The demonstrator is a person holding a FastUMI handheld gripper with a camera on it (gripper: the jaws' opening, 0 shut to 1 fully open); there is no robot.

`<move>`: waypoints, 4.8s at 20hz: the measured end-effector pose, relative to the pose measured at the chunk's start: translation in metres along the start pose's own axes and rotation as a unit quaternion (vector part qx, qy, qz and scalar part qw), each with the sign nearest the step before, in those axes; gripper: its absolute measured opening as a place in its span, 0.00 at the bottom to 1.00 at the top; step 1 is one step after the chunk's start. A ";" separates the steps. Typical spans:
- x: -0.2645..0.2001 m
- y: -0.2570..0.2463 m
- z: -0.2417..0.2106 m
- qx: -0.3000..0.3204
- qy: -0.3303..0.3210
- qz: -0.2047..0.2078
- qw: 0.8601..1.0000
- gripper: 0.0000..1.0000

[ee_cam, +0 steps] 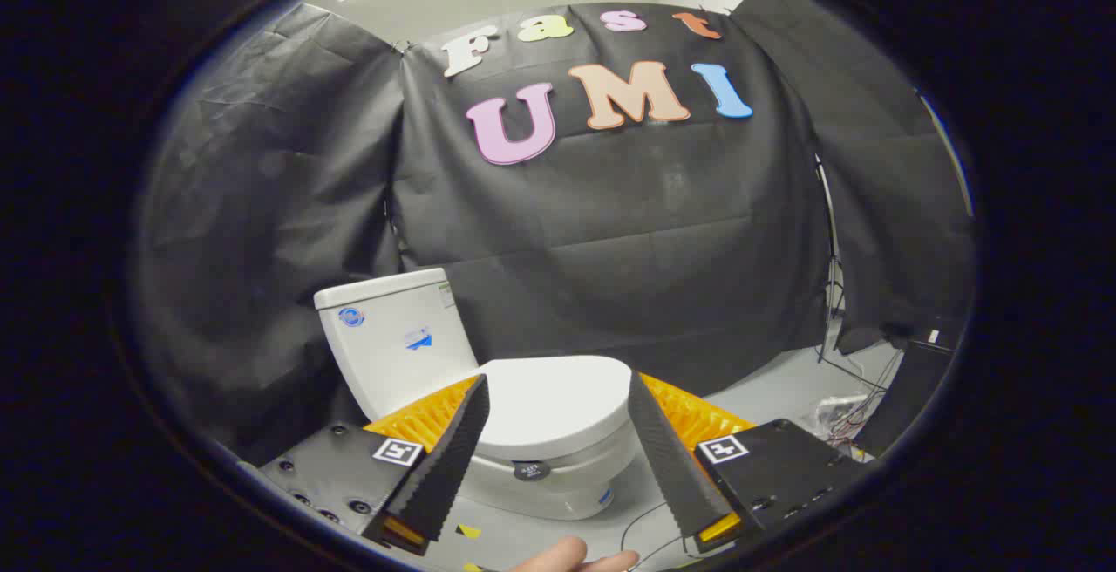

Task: Open the toilet lid.

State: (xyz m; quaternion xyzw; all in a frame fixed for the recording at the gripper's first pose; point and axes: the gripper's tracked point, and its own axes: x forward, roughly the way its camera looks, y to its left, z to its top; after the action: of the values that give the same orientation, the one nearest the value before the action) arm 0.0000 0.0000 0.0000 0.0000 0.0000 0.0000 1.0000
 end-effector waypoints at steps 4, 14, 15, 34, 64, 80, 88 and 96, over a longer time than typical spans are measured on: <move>0.000 -0.001 -0.003 -0.001 0.008 -0.001 1.000 0.99; 0.000 -0.002 -0.006 0.001 0.012 -0.004 1.000 0.99; 0.002 -0.003 -0.006 0.003 0.014 -0.004 1.000 0.99; 0.042 0.017 -0.039 0.078 0.026 -0.018 0.996 0.99; 0.065 0.012 -0.173 0.176 0.207 -0.134 0.953 0.98; 0.088 0.026 -0.228 0.488 0.128 -0.100 0.858 0.84; 0.100 0.032 -0.235 0.538 0.162 -0.109 0.820 0.38; 0.104 0.030 -0.226 0.549 0.148 -0.166 0.806 0.02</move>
State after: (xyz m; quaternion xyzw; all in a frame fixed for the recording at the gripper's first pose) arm 0.1038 0.0304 -0.2265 0.5491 0.1483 -0.1658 0.8056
